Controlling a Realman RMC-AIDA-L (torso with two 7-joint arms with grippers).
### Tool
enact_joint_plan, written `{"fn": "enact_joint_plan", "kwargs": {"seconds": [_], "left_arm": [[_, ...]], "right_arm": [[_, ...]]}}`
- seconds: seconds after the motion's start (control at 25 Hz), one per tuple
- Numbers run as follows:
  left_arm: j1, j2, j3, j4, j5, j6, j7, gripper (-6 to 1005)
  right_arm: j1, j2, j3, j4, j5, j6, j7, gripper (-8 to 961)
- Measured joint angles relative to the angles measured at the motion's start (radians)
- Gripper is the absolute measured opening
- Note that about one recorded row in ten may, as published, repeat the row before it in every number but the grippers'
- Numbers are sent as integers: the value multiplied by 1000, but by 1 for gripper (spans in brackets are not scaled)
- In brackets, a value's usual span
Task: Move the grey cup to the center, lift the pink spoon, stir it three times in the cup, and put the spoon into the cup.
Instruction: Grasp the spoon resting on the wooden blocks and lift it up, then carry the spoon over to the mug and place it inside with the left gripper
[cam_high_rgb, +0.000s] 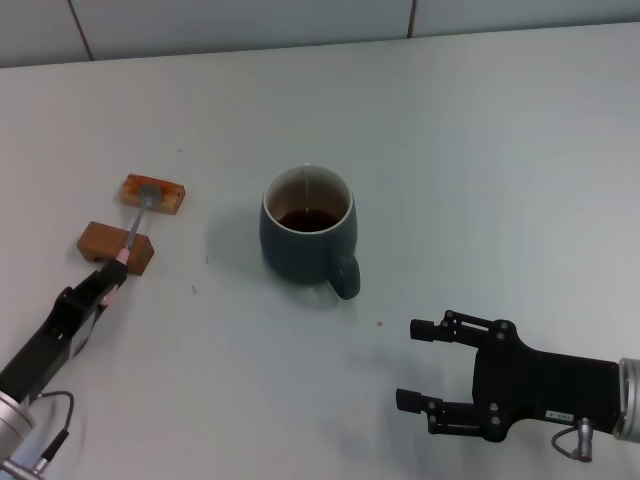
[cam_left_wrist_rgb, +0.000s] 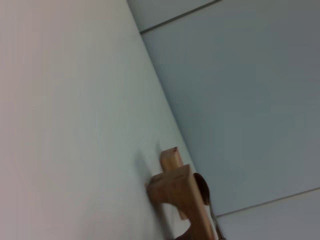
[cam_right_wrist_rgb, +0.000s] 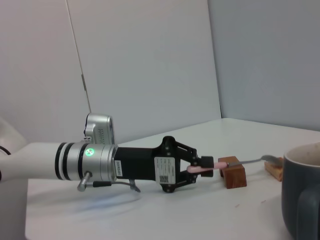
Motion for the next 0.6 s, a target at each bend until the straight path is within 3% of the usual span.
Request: {"fn": "enact_joint_plan", "kwargs": {"seconds": [0.24, 0.28, 0.32, 0.36, 0.4, 0.48, 0.56, 0.6], "left_arm": [[-37, 5, 13, 81, 18, 78, 13, 128], [-88, 10, 37, 191, 46, 148, -5, 127], [-88, 10, 37, 191, 46, 148, -5, 128], [-119, 12, 66, 275, 59, 180, -31, 129], [-172, 16, 153, 441, 75, 229, -88, 130], [-195, 20, 216, 526, 81, 249, -120, 132], [-226, 28, 329, 687, 84, 273, -177, 134], [-249, 39, 459, 876, 85, 293, -238, 135]], "right_arm": [[-2, 0, 0, 0, 0, -3, 0, 790], [-1, 0, 0, 0, 0, -4, 0, 790], [-1, 0, 0, 0, 0, -4, 0, 790], [-1, 0, 0, 0, 0, -6, 0, 790], [-2, 0, 0, -1, 0, -10, 0, 790], [-2, 0, 0, -1, 0, -13, 0, 789], [-2, 0, 0, -2, 0, -18, 0, 789], [-2, -1, 0, -3, 0, -24, 0, 789]]}}
